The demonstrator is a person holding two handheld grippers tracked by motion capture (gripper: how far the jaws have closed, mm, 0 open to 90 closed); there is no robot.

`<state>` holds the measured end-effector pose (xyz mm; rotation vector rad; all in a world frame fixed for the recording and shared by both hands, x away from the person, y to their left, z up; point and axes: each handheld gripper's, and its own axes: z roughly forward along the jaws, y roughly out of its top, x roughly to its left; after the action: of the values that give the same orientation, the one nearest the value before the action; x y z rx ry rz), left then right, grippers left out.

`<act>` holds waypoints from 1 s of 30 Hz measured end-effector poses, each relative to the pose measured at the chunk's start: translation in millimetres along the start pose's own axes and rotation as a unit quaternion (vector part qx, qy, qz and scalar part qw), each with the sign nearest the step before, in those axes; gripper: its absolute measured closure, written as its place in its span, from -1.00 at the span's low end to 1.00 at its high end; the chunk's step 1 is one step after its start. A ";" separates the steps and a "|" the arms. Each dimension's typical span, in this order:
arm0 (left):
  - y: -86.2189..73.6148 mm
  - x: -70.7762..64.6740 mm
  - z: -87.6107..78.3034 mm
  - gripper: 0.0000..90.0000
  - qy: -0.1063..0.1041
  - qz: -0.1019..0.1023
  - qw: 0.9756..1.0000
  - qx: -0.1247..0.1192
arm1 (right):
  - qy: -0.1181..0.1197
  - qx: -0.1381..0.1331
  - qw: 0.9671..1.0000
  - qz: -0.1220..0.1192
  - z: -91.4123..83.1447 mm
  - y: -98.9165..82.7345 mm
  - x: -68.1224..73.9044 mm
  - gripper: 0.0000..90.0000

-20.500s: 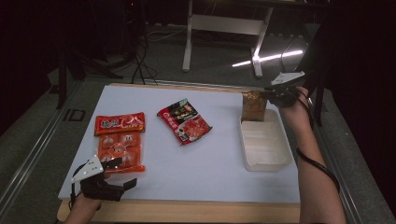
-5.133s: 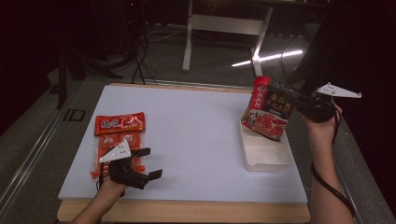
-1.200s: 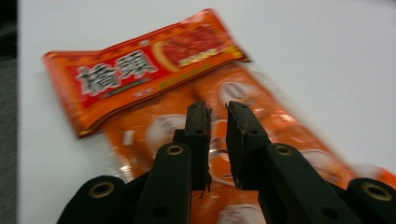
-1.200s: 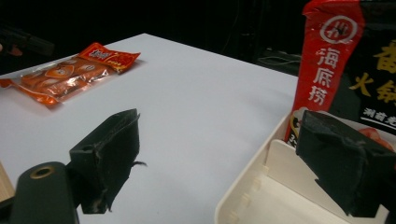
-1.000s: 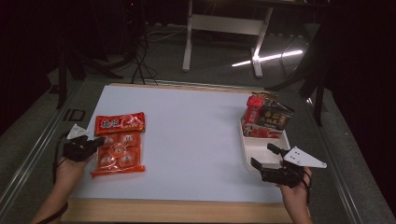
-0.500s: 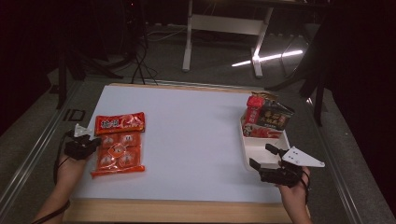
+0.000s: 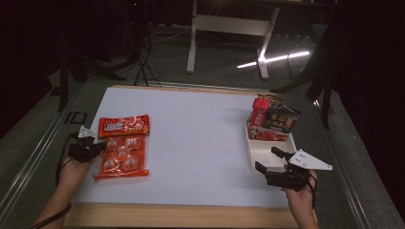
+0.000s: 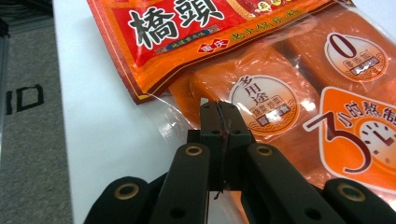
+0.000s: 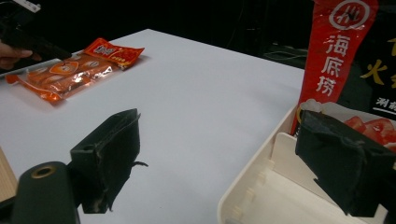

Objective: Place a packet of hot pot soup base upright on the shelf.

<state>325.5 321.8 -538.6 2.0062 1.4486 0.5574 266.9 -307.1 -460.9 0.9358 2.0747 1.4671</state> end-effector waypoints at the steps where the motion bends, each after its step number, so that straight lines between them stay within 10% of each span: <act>1: 1.2 -1.9 0.6 1.00 -0.002 0.003 1.000 0.000 | 0.002 0.000 1.000 0.001 0.4 -0.1 0.2 -0.69; 30: 33.1 -62.2 27.3 1.00 -0.077 0.078 0.994 0.006 | 0.006 -0.003 1.000 -0.001 -2.4 0.6 0.2 -0.69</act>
<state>346.4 249.2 -535.7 2.1335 1.2134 0.4489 265.2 -308.4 -459.5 0.9237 2.0780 1.4814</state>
